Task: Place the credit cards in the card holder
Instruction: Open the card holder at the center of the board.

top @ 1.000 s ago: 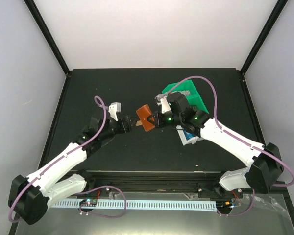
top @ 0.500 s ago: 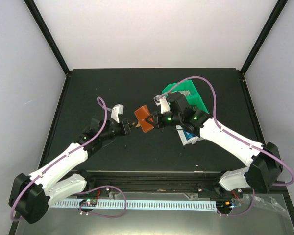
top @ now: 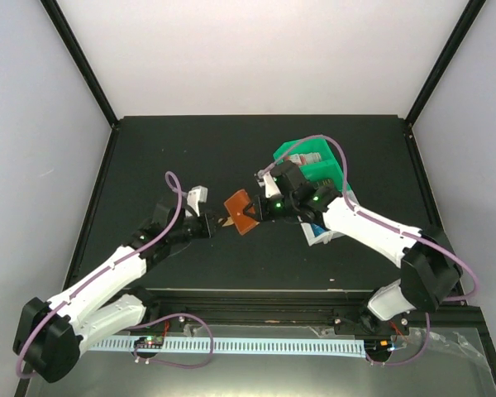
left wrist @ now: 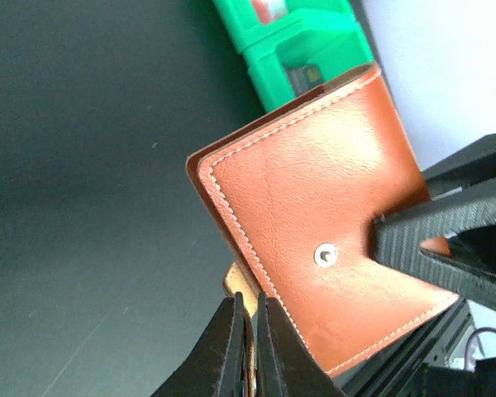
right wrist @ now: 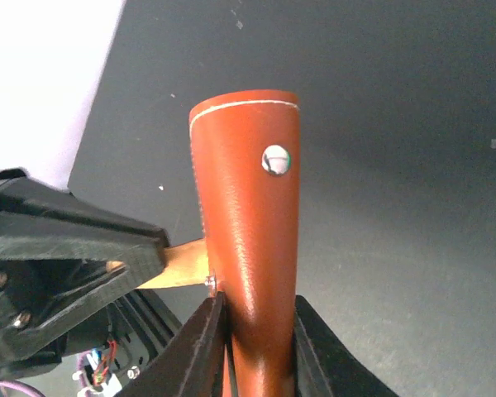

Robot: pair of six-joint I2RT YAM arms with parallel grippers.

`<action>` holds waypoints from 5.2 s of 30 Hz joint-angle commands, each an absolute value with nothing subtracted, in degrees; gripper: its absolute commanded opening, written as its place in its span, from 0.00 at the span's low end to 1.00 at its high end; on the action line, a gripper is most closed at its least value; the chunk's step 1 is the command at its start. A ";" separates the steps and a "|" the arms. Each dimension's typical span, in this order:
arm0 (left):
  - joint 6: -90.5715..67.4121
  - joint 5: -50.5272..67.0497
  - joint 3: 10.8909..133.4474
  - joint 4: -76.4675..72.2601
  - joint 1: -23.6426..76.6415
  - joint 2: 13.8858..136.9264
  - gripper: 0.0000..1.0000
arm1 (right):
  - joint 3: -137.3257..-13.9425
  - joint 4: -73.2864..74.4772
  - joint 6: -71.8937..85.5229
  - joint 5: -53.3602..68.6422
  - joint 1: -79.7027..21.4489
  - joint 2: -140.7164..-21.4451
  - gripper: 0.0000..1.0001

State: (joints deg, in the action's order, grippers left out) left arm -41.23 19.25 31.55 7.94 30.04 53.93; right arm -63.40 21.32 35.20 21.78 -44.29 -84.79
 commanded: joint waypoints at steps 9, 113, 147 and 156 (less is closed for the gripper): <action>-37.86 17.98 26.14 17.17 29.61 50.81 0.02 | -63.90 23.57 42.93 9.23 -52.69 -92.50 0.58; -31.20 21.98 31.09 25.22 29.53 51.54 0.02 | -69.87 25.14 36.34 8.43 -60.81 -93.68 0.07; -31.08 16.34 29.93 24.33 29.51 53.92 0.01 | -71.59 28.48 38.85 -3.09 -60.82 -104.71 0.39; -30.95 12.95 29.45 23.86 29.48 56.67 0.03 | -71.92 30.43 42.01 -7.47 -60.79 -105.79 0.50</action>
